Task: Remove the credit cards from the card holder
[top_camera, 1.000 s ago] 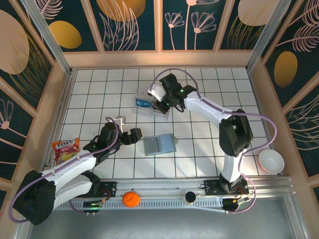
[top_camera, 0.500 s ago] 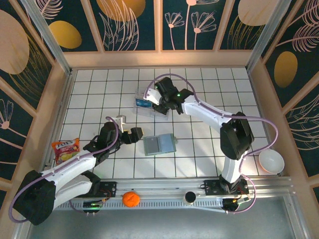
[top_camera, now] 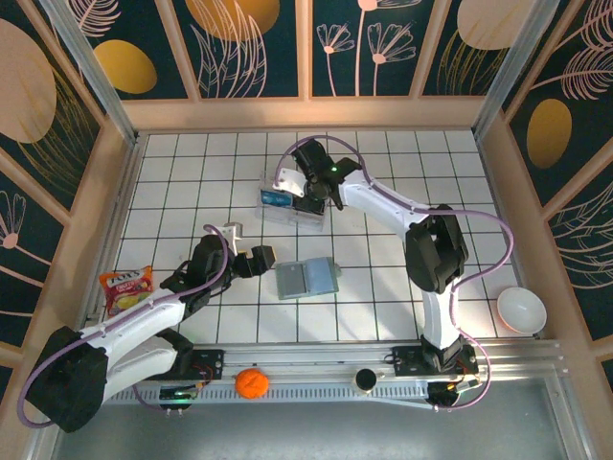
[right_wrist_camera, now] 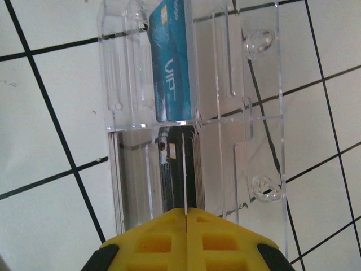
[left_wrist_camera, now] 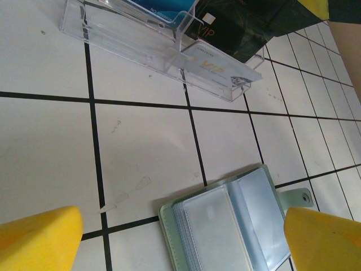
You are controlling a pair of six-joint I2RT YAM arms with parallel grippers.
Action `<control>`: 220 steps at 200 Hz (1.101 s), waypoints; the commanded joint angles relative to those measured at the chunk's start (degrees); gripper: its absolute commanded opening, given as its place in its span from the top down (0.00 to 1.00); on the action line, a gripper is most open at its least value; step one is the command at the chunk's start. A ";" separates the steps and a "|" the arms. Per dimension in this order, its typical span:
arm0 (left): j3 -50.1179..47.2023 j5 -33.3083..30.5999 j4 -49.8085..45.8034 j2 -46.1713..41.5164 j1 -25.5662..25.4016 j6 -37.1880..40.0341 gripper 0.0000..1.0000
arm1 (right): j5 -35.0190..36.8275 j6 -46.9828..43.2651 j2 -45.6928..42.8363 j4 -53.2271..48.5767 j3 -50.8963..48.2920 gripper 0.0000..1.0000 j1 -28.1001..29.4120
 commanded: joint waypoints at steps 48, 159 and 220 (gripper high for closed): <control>1.81 0.14 -0.89 2.55 0.45 0.86 0.08 | -1.10 -3.06 3.34 -3.06 3.74 1.00 -1.30; 1.87 0.30 -0.92 2.49 0.37 0.32 0.08 | -4.14 -1.07 5.61 -1.62 0.86 1.00 -2.48; 1.48 0.38 -0.84 2.30 0.45 0.13 0.08 | -5.49 0.03 6.49 -1.02 0.77 1.00 -2.41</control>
